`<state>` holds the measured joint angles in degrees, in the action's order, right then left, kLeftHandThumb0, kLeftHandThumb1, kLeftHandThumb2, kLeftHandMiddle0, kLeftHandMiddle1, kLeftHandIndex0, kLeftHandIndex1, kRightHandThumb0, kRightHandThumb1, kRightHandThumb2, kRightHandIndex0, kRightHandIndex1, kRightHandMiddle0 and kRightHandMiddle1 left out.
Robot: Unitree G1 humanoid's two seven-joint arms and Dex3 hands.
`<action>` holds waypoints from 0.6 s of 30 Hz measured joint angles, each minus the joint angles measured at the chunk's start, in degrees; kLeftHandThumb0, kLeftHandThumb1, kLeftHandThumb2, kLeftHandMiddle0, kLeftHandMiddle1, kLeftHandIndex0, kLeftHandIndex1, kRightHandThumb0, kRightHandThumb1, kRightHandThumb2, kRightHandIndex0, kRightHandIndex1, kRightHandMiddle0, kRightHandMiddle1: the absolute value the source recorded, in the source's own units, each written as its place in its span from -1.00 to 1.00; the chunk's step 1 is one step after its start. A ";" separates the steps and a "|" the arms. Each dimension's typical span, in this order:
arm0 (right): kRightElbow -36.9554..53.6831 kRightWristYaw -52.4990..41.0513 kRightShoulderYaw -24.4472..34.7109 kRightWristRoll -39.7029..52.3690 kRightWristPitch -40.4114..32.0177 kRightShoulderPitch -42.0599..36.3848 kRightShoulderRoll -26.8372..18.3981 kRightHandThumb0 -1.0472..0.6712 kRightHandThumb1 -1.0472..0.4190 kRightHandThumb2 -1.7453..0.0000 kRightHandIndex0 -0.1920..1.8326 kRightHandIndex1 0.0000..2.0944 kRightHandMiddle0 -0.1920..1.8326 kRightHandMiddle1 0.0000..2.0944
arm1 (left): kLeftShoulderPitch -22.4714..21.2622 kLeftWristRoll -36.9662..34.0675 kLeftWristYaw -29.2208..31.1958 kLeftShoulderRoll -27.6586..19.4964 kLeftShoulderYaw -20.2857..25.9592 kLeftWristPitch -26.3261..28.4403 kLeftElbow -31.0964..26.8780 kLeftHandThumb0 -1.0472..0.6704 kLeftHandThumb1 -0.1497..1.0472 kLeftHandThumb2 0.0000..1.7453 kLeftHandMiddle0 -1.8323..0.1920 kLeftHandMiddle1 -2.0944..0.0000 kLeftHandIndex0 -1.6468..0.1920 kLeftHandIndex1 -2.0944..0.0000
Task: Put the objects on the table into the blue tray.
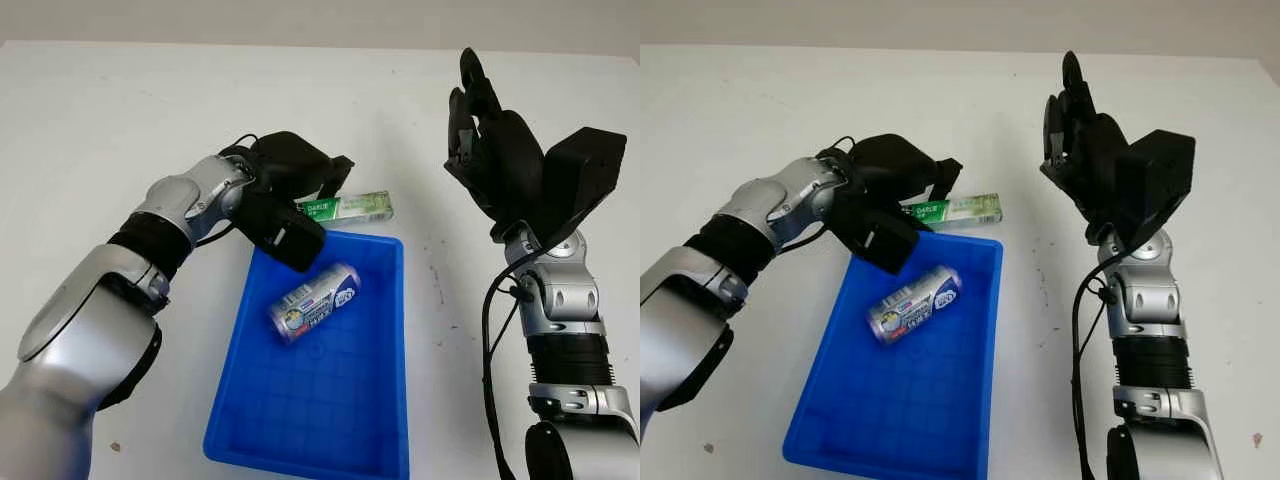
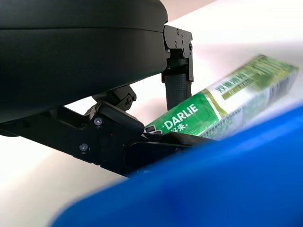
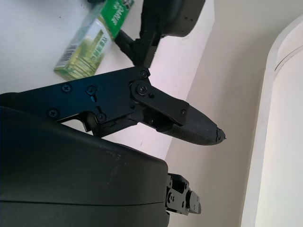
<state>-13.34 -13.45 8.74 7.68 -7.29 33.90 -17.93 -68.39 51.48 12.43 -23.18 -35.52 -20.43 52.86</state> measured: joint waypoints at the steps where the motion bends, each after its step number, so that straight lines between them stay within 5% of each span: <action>1: -0.11 -0.02 0.00 -0.02 0.00 0.00 0.00 -0.49 -1.00 0.03 -1.00 -1.00 -1.00 -1.00 | -0.50 0.01 -0.34 -0.04 0.00 -0.18 0.37 -0.17 1.00 -0.52 0.25 -1.00 0.55 -1.00; 3: -0.21 -0.02 -0.03 -0.07 0.00 0.00 0.00 -0.49 -1.00 0.05 -1.00 -1.00 -1.00 -1.00 | -1.24 0.02 -2.26 -0.16 0.00 -0.67 0.97 -0.17 1.00 -0.55 0.12 -1.00 0.46 -1.00; 4: -0.27 -0.02 -0.03 -0.06 0.00 0.00 0.00 -0.49 -1.00 0.05 -1.00 -1.00 -1.00 -1.00 | -1.46 -0.01 -3.06 -0.18 0.09 -0.84 1.22 -0.17 1.00 -0.54 0.11 -1.00 0.60 -1.00; 6: -0.35 -0.02 -0.02 -0.02 0.00 0.00 0.00 -0.49 -1.00 0.06 -1.00 -1.00 -1.00 -1.00 | -1.89 -0.82 -3.07 -0.17 0.53 -0.60 1.77 -0.18 1.00 -0.52 0.15 -1.00 0.92 -0.70; 8: -0.54 -0.02 -0.01 0.04 0.13 0.00 0.03 -0.49 -1.00 0.07 -1.00 -1.00 -1.00 -1.00 | -2.13 -2.22 -2.21 -0.10 1.41 -0.03 1.97 -0.18 1.00 -0.52 0.15 -1.00 0.98 -0.81; 13: -0.67 0.15 -0.02 0.02 0.30 0.01 0.09 -0.48 -1.00 0.07 -1.00 -1.00 -1.00 -1.00 | -3.27 -6.02 0.05 -0.21 3.80 0.09 2.61 -0.20 1.00 -0.47 -0.12 -1.00 0.36 -1.00; 18: -0.69 0.06 -0.06 0.01 0.29 0.01 0.12 -0.49 -1.00 0.07 -1.00 -1.00 -1.00 -1.00 | -5.79 -10.58 2.31 -1.10 8.14 3.10 0.91 -0.21 1.00 -0.50 -0.15 -1.00 0.33 -1.00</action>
<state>-14.03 -13.39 8.69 7.69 -7.00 33.91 -17.81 -74.17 40.90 14.74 -24.28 -27.37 -17.33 53.77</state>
